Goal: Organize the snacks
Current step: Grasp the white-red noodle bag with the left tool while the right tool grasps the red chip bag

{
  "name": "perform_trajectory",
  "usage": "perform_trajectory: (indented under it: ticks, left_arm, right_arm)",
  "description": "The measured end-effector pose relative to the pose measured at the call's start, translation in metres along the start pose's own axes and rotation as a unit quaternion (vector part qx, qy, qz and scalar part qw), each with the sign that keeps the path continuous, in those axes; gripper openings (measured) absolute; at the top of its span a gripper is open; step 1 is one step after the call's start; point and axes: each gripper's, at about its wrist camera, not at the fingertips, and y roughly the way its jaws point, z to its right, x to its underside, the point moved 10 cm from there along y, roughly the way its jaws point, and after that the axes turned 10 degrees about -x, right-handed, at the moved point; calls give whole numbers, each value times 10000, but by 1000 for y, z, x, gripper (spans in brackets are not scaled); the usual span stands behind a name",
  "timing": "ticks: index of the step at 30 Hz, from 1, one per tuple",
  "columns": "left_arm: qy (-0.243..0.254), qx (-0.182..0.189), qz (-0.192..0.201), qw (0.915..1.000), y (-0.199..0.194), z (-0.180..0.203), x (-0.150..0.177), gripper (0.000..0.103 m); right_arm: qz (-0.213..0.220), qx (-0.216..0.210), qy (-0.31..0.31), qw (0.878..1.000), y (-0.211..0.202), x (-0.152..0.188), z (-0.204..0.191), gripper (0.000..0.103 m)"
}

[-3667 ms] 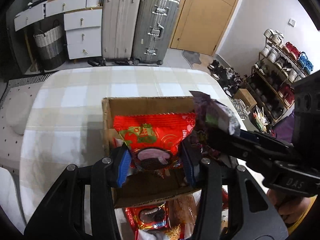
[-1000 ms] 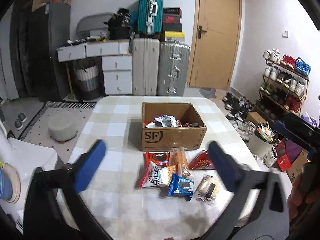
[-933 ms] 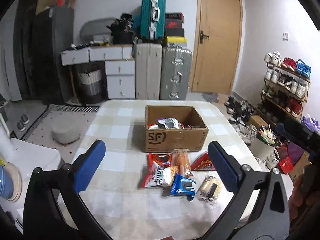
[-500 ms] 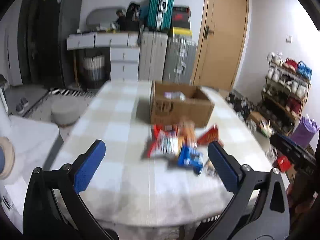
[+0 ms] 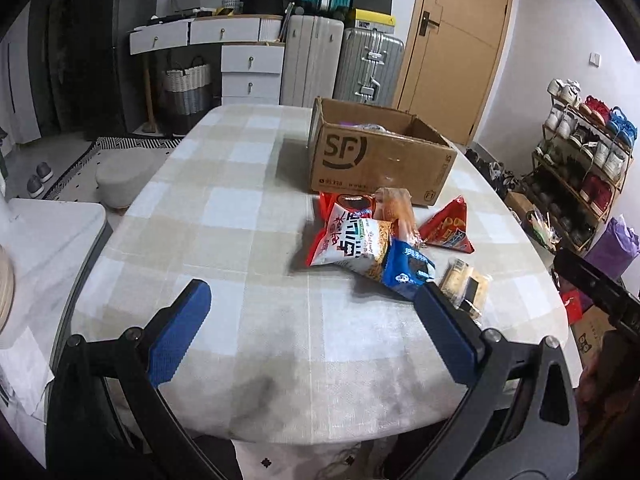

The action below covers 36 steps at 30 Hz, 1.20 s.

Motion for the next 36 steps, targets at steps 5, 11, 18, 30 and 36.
perform_trajectory:
  ticks: [5, 11, 18, 30, 36]
  left_arm:
    - [120, 53, -280, 9995, 31, 10, -11, 102]
    - [273, 48, -665, 9974, 90, 22, -26, 102]
    - [353, 385, -1078, 9928, 148, 40, -31, 102]
    - [296, 907, -1364, 9860, 185, 65, -31, 88]
    - [292, 1042, -1286, 9858, 177, 66, -28, 76]
  right_arm:
    - [-144, 4, 81, 9999, 17, -8, 9, 103]
    - [-557, 22, 221, 9982, 51, -10, 30, 103]
    - [-779, -93, 215, 9967, 84, -17, 42, 103]
    - [-1058, -385, 226, 9934, 111, -13, 45, 103]
    - [-969, -480, 257, 9938, 103, -14, 40, 103]
